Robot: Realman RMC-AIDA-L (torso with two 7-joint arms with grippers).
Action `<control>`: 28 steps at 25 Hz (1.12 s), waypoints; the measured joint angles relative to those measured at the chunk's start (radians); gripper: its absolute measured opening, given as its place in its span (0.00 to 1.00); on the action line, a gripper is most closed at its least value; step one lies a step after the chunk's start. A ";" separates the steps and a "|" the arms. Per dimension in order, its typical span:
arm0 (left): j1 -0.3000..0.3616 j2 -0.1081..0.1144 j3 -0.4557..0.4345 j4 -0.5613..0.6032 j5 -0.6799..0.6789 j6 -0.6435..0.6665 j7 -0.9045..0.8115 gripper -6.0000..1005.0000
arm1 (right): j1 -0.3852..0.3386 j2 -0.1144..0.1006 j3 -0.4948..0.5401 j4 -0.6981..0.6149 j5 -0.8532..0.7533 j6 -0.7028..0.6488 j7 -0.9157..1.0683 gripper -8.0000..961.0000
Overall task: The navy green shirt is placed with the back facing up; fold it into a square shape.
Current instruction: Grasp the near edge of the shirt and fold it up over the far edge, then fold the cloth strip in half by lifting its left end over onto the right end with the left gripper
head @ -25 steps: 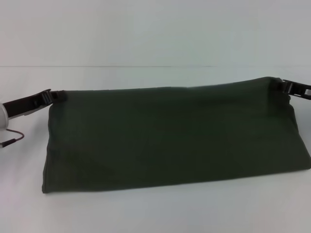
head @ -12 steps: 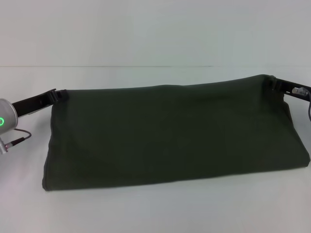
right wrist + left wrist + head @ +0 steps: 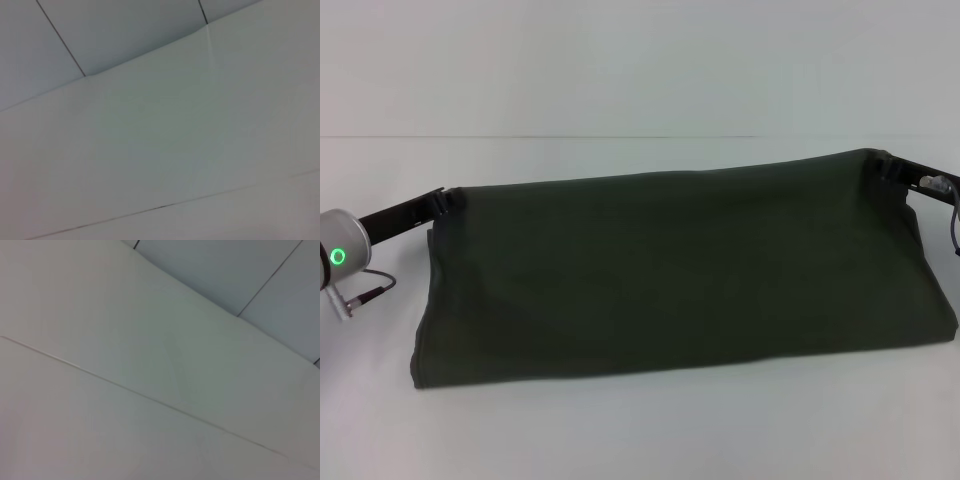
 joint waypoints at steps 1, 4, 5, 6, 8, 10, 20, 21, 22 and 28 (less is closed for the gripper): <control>0.000 -0.005 0.000 0.000 -0.015 -0.009 0.016 0.07 | 0.001 0.000 -0.001 0.007 0.016 0.004 -0.021 0.12; 0.005 -0.023 0.001 -0.001 -0.066 -0.052 0.057 0.07 | 0.007 0.000 -0.001 0.023 0.047 0.032 -0.056 0.12; 0.006 -0.030 0.000 -0.001 -0.080 -0.074 0.065 0.07 | 0.009 0.000 -0.001 0.026 0.050 0.043 -0.061 0.12; 0.006 -0.034 0.000 -0.002 -0.088 -0.090 0.068 0.07 | 0.011 0.001 -0.001 0.029 0.051 0.054 -0.062 0.17; 0.004 -0.040 0.001 -0.014 -0.109 -0.130 0.087 0.07 | 0.013 0.002 -0.001 0.030 0.057 0.065 -0.063 0.25; 0.001 -0.040 0.001 -0.029 -0.124 -0.149 0.105 0.07 | 0.014 0.002 0.000 0.030 0.066 0.069 -0.063 0.33; 0.041 -0.022 -0.001 -0.032 -0.216 -0.032 0.137 0.45 | -0.043 -0.008 0.004 -0.019 0.117 -0.129 -0.081 0.71; 0.051 -0.013 -0.001 -0.033 -0.219 0.011 0.131 0.49 | -0.052 -0.011 0.005 -0.028 0.120 -0.186 -0.100 0.73; 0.060 -0.003 -0.002 -0.033 -0.223 0.051 0.122 0.54 | -0.064 -0.012 0.006 -0.038 0.125 -0.250 -0.126 0.76; 0.133 0.080 0.013 -0.046 -0.220 0.342 -0.011 0.70 | -0.112 -0.011 -0.018 -0.083 0.131 -0.601 -0.342 0.89</control>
